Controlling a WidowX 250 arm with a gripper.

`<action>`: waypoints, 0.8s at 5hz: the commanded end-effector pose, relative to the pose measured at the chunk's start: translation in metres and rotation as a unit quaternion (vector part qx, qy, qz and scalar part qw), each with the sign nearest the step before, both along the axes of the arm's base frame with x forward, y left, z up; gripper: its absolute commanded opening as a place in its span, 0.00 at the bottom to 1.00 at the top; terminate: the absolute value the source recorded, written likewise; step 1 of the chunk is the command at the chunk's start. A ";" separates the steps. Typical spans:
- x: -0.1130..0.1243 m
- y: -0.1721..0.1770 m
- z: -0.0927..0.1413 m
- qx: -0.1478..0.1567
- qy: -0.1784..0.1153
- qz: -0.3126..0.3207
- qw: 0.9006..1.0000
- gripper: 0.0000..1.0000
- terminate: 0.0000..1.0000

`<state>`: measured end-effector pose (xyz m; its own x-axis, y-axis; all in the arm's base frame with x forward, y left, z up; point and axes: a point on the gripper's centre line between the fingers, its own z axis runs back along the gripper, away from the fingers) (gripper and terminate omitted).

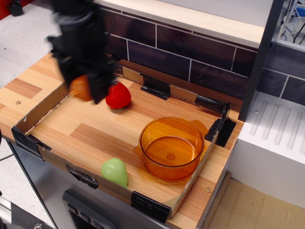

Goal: Put carrot in pot

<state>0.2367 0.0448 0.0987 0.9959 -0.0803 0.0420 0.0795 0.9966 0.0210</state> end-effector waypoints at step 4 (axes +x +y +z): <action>0.025 -0.079 -0.055 0.022 0.070 -0.028 0.997 0.00 0.00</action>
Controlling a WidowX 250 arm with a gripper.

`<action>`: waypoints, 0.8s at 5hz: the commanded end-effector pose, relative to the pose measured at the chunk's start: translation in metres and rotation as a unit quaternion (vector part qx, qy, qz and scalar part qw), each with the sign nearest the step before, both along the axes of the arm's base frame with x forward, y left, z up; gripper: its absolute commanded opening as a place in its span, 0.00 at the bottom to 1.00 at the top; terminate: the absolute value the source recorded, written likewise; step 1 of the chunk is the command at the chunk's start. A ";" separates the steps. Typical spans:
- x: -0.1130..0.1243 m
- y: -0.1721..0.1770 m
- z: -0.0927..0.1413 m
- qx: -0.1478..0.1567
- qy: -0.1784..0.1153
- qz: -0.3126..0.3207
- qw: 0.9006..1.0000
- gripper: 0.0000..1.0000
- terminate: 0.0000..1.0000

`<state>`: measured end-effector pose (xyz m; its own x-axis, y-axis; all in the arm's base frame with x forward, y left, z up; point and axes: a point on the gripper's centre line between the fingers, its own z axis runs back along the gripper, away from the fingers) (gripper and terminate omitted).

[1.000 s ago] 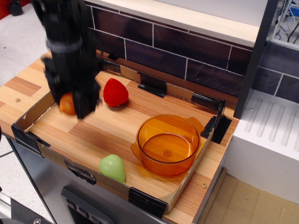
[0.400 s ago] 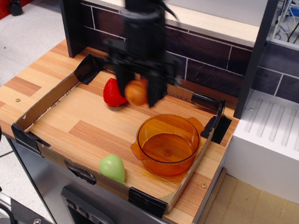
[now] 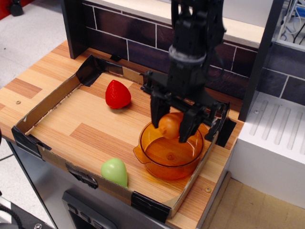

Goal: Put carrot in pot

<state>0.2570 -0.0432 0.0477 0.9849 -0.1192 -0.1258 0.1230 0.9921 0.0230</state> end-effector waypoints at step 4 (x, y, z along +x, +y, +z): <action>0.009 0.016 0.056 -0.048 -0.067 0.008 0.997 1.00 0.00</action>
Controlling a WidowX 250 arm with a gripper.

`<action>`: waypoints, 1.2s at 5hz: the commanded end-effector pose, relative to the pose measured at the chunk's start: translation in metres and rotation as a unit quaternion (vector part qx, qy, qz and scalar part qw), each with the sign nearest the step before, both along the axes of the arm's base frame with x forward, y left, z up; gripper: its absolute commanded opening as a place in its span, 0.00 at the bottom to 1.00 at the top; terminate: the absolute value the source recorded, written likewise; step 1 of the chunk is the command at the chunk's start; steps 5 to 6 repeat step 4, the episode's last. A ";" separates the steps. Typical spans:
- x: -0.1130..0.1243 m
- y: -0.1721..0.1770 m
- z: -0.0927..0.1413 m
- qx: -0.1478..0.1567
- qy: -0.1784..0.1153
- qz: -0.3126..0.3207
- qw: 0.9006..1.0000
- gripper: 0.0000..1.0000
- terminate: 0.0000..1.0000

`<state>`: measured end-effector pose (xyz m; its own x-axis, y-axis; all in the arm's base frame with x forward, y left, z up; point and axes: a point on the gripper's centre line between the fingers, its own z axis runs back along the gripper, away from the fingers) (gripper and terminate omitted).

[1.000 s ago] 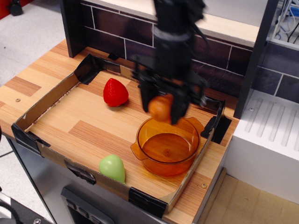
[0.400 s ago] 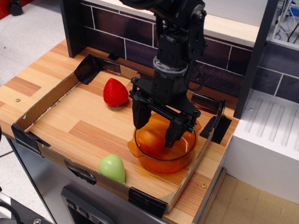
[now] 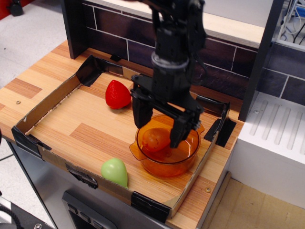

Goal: Put carrot in pot

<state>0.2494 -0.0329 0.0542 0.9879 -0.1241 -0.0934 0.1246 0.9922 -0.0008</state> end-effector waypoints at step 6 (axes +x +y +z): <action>0.023 0.029 0.124 -0.072 -0.097 0.051 0.991 1.00 1.00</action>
